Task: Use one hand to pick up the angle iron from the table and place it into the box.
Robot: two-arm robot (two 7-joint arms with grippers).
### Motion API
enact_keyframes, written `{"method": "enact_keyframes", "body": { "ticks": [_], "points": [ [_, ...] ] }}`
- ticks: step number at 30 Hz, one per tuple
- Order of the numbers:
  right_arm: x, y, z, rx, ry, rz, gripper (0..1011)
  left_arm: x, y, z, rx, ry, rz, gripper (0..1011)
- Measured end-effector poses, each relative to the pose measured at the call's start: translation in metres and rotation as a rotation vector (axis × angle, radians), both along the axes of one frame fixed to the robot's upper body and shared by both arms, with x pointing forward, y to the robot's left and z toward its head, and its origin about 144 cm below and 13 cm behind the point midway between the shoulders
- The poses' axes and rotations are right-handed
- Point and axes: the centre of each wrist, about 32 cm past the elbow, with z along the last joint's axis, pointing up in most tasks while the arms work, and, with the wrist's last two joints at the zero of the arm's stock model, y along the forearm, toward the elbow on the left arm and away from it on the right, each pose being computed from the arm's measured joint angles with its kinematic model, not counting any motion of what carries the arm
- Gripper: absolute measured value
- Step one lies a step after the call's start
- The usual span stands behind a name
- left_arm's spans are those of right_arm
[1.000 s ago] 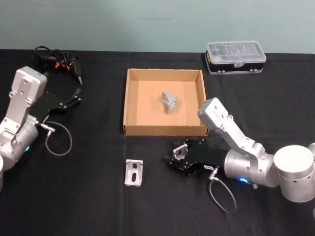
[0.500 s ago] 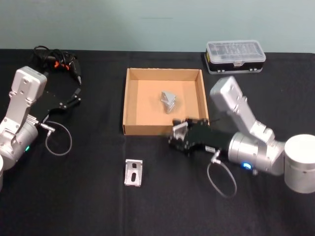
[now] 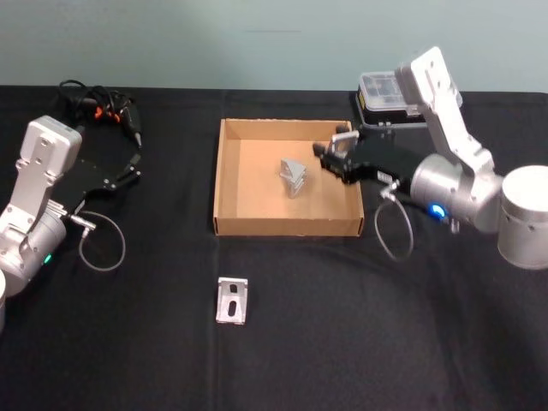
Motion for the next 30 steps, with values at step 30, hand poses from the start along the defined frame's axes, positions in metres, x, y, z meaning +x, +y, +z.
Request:
{"method": "enact_keyframes", "body": {
  "ticks": [30],
  "points": [
    [0.083, 0.049, -0.024, -0.113, 0.099, -0.119, 501, 0.000, 0.000, 0.000, 0.000, 0.000, 0.000, 1011]
  ]
}}
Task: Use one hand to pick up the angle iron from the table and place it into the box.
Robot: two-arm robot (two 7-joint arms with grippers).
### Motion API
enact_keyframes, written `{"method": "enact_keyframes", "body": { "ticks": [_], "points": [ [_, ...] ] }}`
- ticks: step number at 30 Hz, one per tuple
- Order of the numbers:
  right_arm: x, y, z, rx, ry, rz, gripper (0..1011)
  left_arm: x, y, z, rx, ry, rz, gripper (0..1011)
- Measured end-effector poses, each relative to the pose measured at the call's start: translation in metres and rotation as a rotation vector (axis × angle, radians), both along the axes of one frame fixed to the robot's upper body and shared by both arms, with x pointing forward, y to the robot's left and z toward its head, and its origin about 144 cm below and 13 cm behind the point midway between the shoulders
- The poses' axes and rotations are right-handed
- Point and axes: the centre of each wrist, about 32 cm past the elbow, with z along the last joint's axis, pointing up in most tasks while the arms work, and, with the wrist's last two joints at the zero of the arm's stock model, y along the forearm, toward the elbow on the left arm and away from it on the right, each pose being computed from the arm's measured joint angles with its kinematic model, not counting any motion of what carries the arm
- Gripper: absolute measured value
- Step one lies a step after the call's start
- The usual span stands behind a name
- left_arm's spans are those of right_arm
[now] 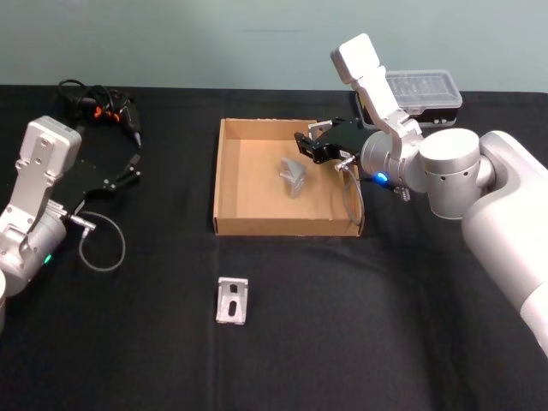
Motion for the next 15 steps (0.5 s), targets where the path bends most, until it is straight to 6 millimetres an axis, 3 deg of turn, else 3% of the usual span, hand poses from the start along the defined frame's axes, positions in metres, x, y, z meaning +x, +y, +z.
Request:
{"method": "enact_keyframes", "body": {
  "ticks": [11, 15],
  "points": [
    [0.0025, 0.0019, -0.0011, 0.001, 0.015, -0.010, 504, 0.0000, 0.0000, 0.0000, 0.000, 0.000, 0.000, 1011],
    [0.0022, 0.0016, -0.0012, 0.001, 0.013, -0.009, 605, 0.0000, 0.0000, 0.0000, 0.000, 0.000, 0.000, 1011]
  ]
}}
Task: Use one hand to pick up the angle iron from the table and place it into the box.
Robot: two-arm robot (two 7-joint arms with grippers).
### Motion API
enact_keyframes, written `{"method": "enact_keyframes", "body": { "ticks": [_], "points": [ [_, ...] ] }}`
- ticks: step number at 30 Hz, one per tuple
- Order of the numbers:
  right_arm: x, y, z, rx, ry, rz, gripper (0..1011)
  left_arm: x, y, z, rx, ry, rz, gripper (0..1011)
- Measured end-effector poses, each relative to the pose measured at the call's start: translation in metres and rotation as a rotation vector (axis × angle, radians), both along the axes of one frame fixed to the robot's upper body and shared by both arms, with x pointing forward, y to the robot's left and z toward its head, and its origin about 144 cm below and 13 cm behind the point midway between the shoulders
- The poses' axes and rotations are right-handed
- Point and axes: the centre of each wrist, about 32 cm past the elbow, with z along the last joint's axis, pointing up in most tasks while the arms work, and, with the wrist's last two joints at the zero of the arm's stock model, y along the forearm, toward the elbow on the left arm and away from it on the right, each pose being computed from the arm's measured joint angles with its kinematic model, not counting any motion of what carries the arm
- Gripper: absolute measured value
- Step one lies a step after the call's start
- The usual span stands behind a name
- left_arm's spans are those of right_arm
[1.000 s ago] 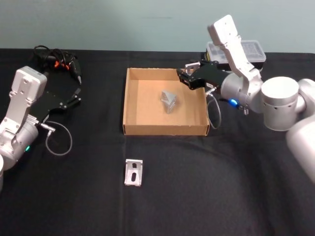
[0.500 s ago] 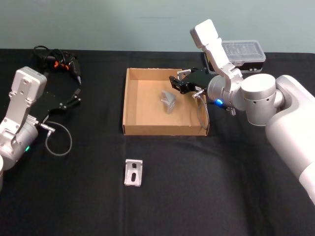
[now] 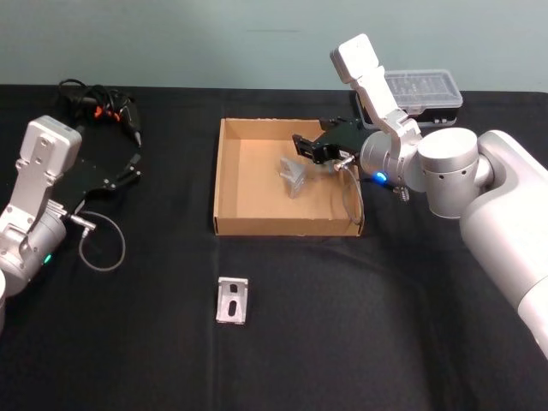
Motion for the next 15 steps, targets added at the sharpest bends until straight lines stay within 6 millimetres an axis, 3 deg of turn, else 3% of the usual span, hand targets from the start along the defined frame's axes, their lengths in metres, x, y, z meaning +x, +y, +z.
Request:
{"method": "enact_keyframes", "body": {
  "ticks": [11, 15],
  "points": [
    [-0.0004, -0.0003, 0.0003, 0.000, -0.003, 0.002, 954, 0.0000, 0.0000, 0.0000, 0.000, 0.000, 0.000, 1011],
    [-0.0005, -0.0003, 0.0003, 0.000, -0.004, 0.003, 1003, 0.0000, 0.0000, 0.0000, 0.000, 0.000, 0.000, 1011]
  ]
}}
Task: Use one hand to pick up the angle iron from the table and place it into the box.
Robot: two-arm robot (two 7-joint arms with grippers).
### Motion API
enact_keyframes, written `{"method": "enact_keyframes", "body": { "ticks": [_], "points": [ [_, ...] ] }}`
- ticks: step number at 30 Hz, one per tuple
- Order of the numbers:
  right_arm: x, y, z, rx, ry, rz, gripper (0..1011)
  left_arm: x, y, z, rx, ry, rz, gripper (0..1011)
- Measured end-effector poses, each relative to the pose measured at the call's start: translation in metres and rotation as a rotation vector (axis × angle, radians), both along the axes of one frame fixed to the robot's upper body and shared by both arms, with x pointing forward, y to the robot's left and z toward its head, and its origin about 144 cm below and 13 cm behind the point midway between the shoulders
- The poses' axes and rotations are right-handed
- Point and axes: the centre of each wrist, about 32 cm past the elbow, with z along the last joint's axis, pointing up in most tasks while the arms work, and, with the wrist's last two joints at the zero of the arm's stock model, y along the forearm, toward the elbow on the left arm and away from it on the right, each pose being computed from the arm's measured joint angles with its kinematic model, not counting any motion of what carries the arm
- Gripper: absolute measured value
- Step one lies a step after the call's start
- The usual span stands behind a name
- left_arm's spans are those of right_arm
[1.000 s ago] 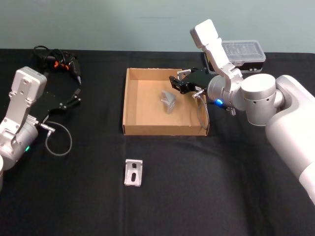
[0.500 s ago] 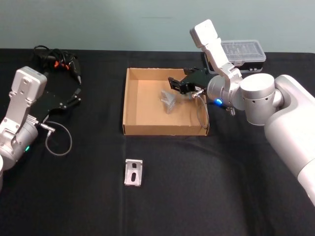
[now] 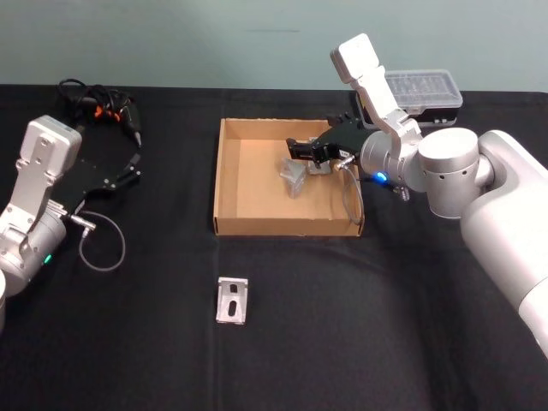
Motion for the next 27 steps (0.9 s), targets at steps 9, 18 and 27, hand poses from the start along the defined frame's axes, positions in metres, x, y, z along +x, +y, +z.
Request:
{"method": "enact_keyframes", "body": {
  "ticks": [9, 18, 27],
  "points": [
    [-0.018, -0.004, 0.012, 0.064, -0.078, 0.032, 1000, 0.000, 0.000, 0.000, 0.000, 0.000, 0.000, 1011],
    [-0.051, -0.020, 0.026, 0.159, -0.139, 0.136, 1000, 0.000, 0.000, 0.000, 0.000, 0.000, 0.000, 1011],
    [-0.097, -0.041, 0.019, 0.181, -0.111, 0.430, 1000, 0.000, 0.000, 0.000, 0.000, 0.000, 0.000, 1011]
  ]
}}
